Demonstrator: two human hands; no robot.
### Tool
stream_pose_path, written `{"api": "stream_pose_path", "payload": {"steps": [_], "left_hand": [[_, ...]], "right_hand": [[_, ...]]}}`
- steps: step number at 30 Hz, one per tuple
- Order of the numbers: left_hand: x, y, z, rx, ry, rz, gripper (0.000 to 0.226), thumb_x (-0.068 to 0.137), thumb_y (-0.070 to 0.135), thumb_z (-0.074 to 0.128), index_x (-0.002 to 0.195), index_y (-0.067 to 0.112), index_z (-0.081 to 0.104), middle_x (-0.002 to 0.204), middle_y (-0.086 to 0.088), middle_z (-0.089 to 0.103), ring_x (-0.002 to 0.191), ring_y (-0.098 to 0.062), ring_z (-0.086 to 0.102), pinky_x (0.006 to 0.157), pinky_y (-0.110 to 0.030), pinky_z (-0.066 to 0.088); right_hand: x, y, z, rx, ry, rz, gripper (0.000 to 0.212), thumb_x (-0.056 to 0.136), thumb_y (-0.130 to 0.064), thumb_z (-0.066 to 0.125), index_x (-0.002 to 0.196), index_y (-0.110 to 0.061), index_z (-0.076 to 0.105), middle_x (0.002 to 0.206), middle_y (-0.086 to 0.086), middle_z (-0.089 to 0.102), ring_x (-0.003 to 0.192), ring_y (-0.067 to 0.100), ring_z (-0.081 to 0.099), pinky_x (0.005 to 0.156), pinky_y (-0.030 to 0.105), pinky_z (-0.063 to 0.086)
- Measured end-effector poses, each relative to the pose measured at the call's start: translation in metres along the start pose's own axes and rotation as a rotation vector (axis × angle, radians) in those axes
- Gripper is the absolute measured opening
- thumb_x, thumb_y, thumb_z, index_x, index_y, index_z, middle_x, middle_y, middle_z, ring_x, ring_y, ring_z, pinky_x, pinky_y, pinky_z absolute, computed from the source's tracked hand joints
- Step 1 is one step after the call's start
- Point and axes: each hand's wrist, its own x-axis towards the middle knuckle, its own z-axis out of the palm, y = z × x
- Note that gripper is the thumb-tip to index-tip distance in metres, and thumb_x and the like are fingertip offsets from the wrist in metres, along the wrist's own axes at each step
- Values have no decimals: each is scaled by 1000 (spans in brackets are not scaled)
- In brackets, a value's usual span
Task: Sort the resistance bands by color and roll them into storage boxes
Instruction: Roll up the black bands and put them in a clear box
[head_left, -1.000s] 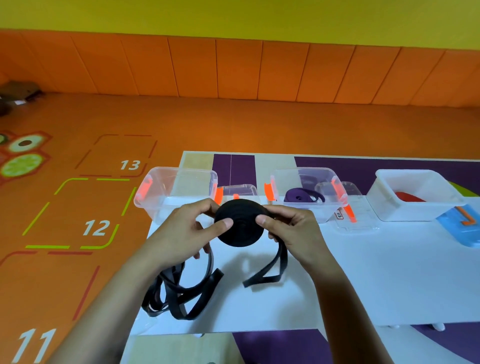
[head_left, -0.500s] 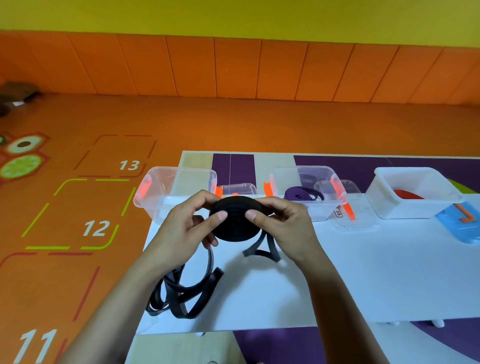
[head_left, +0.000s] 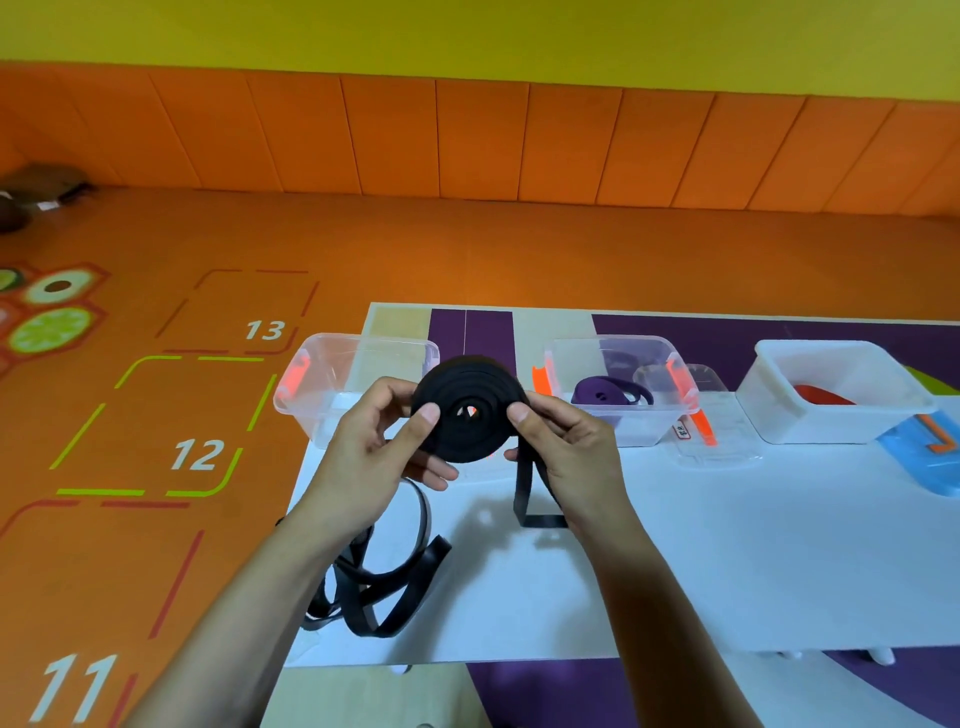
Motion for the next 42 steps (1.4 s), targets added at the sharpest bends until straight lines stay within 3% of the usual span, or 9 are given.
{"api": "stream_pose_path", "payload": {"steps": [4, 7, 10, 14, 19, 24, 28, 32, 42], "left_hand": [[0, 9, -12, 244, -113, -91, 13, 100, 26, 62, 101, 13, 60, 106, -13, 64, 61, -35, 71, 54, -40, 54], [-3, 20, -20, 549, -145, -39, 17, 91, 46, 70, 98, 31, 64, 101, 11, 69, 62, -22, 70, 62, -42, 56], [-5, 29, -22, 581, -214, 11, 20, 90, 41, 73, 106, 37, 62, 99, 10, 69, 63, -21, 70, 60, -42, 57], [-7, 23, -22, 568, -253, 67, 11, 98, 29, 66, 103, 23, 59, 97, 5, 69, 63, -20, 72, 62, -33, 56], [-9, 18, -16, 386, -98, 125, 11, 100, 25, 62, 105, 18, 56, 100, 7, 68, 66, -24, 74, 69, -45, 62], [-9, 19, -5, 209, 49, 152, 13, 100, 20, 61, 109, 13, 56, 107, -2, 68, 62, -31, 73, 68, -50, 62], [-5, 14, -6, 179, 127, 130, 16, 101, 17, 60, 113, 9, 55, 113, -8, 66, 63, -31, 74, 66, -46, 63], [2, 10, -16, 130, 260, 151, 9, 102, 16, 59, 108, 12, 53, 107, 9, 71, 60, -32, 73, 60, -37, 63], [4, 7, -19, 124, 336, 135, 7, 102, 17, 60, 104, 20, 54, 112, -4, 68, 59, -32, 73, 56, -32, 61]], "right_hand": [[-1, -7, -12, -169, -37, -8, 19, 92, -19, 74, 97, -35, 82, 84, 11, 73, 64, 16, 63, 59, 27, 55], [-3, -15, -18, -258, -143, -9, 16, 92, -15, 74, 102, -25, 81, 80, -7, 73, 66, 9, 63, 59, 21, 53], [-3, -16, -19, -312, -232, -41, 17, 90, -12, 77, 101, -23, 81, 85, -9, 76, 73, 7, 65, 61, 23, 56], [-2, -8, -20, -325, -235, -44, 17, 88, -13, 79, 103, -20, 81, 89, -4, 77, 83, 13, 69, 68, 31, 61], [1, -1, -25, -256, -219, -26, 16, 90, -13, 76, 106, -15, 79, 95, 4, 79, 90, 20, 75, 84, 33, 60], [1, -3, -15, -128, -174, -30, 16, 95, -5, 68, 110, -6, 75, 88, 11, 76, 77, 16, 73, 64, 20, 56], [2, 8, -23, -199, -200, 5, 13, 96, -12, 69, 106, -13, 78, 96, 6, 79, 96, 18, 76, 85, 26, 59], [1, 35, -43, -373, -248, 154, 10, 92, -14, 73, 98, -21, 78, 97, 2, 79, 99, 16, 75, 101, 34, 54], [-4, 65, -62, -364, -300, 229, 21, 85, 3, 75, 102, -8, 71, 101, 7, 78, 101, 23, 74, 95, 31, 57]]}}
